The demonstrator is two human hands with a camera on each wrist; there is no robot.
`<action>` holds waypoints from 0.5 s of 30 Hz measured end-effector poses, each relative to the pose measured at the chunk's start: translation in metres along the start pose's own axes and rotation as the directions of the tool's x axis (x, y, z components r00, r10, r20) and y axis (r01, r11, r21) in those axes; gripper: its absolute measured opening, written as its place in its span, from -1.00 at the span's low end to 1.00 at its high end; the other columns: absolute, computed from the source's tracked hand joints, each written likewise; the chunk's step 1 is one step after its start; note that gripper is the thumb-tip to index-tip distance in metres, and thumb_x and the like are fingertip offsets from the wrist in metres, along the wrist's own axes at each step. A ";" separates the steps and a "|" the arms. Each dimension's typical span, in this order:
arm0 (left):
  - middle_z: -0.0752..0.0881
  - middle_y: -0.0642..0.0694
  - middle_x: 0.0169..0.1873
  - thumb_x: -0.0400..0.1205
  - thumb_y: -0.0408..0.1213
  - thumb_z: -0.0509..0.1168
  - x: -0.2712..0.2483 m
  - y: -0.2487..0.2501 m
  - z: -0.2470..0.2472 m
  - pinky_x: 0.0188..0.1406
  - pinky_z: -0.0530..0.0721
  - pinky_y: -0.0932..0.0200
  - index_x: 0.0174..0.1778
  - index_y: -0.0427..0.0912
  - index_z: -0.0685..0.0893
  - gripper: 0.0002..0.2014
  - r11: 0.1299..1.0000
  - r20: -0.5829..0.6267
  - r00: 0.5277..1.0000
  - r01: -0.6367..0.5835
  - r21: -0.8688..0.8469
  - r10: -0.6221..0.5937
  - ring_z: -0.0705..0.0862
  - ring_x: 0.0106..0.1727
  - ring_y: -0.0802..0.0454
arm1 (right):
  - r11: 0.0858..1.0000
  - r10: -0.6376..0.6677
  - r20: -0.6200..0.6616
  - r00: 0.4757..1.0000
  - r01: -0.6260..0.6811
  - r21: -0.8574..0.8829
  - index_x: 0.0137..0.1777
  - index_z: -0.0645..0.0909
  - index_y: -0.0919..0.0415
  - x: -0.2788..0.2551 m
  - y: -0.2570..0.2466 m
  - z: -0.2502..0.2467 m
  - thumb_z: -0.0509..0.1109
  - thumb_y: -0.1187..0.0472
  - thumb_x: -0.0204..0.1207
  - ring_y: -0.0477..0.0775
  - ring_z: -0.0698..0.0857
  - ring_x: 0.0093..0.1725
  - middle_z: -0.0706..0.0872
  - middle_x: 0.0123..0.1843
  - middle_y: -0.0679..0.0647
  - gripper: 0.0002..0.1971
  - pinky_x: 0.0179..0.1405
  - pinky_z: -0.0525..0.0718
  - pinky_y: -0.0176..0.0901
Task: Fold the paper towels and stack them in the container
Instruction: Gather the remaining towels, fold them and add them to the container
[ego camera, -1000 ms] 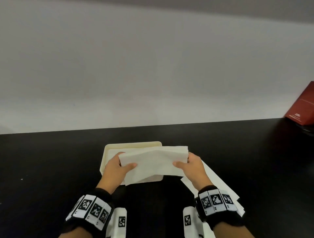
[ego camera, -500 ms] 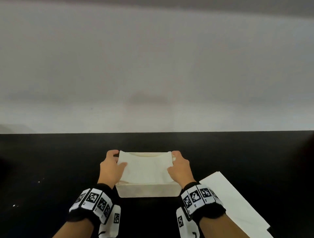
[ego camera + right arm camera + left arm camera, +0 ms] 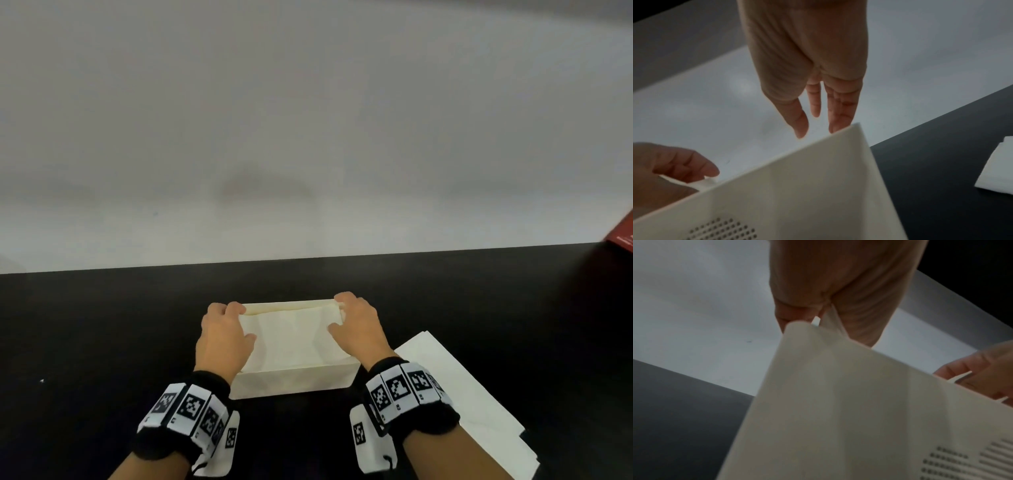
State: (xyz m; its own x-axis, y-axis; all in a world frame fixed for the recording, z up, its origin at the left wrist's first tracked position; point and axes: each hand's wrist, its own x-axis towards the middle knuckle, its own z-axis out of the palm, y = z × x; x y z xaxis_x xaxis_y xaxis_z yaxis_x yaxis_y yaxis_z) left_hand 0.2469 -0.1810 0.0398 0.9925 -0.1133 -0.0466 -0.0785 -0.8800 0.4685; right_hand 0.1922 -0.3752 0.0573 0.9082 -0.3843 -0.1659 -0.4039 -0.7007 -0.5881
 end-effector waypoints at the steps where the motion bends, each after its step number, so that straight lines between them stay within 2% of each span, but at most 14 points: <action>1: 0.36 -0.15 0.39 0.57 -0.20 0.37 -0.002 0.002 0.001 0.20 0.60 0.08 0.43 -0.12 0.44 -0.50 1.000 -0.016 1.000 0.001 0.016 -0.001 0.38 0.41 -0.10 | 1.000 -0.009 -0.019 1.000 0.009 0.012 0.47 0.37 0.05 -0.002 0.002 -0.004 0.37 0.23 0.53 0.09 0.54 0.29 0.48 0.35 0.11 -0.49 0.18 0.57 -0.16; 4: 0.38 -0.18 0.42 0.54 -0.12 0.39 -0.011 0.011 0.004 0.29 0.52 0.05 0.42 -0.14 0.48 -0.47 0.999 -0.095 0.995 -0.020 0.043 0.024 0.27 0.44 -0.16 | 0.999 -0.006 -0.081 0.997 0.010 0.049 0.45 0.41 0.04 -0.011 0.011 -0.017 0.40 0.20 0.52 0.08 0.58 0.27 0.52 0.35 0.11 -0.50 0.20 0.57 -0.15; 9: 0.53 -0.22 0.35 0.51 -0.18 0.43 -0.042 0.042 0.013 0.37 0.37 0.01 0.23 -0.18 0.67 -0.62 0.980 -0.258 0.947 -0.197 -0.002 0.190 0.37 0.39 -0.23 | 0.997 0.055 -0.163 0.985 -0.047 0.055 0.45 0.44 0.03 -0.032 0.041 -0.044 0.42 0.18 0.52 0.03 0.62 0.25 0.54 0.37 0.10 -0.51 0.18 0.57 -0.20; 15: 0.57 0.00 0.26 0.59 -0.15 0.32 -0.095 0.095 0.039 0.34 0.37 0.23 0.21 -0.02 0.63 -0.73 0.916 -0.191 0.916 -0.380 -0.130 0.353 0.36 0.35 -0.01 | 0.991 0.136 -0.196 0.971 -0.135 0.019 0.41 0.49 0.09 -0.076 0.104 -0.087 0.41 0.21 0.53 0.05 0.62 0.26 0.59 0.32 0.12 -0.56 0.19 0.61 -0.15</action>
State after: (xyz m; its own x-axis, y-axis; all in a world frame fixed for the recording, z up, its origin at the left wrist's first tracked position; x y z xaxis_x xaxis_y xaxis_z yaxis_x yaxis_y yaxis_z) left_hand 0.1411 -0.2716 0.0542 0.8993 -0.3261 0.2912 -0.4367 -0.7028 0.5615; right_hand 0.0721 -0.4713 0.0781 0.8054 -0.5864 -0.0862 -0.5209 -0.6309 -0.5750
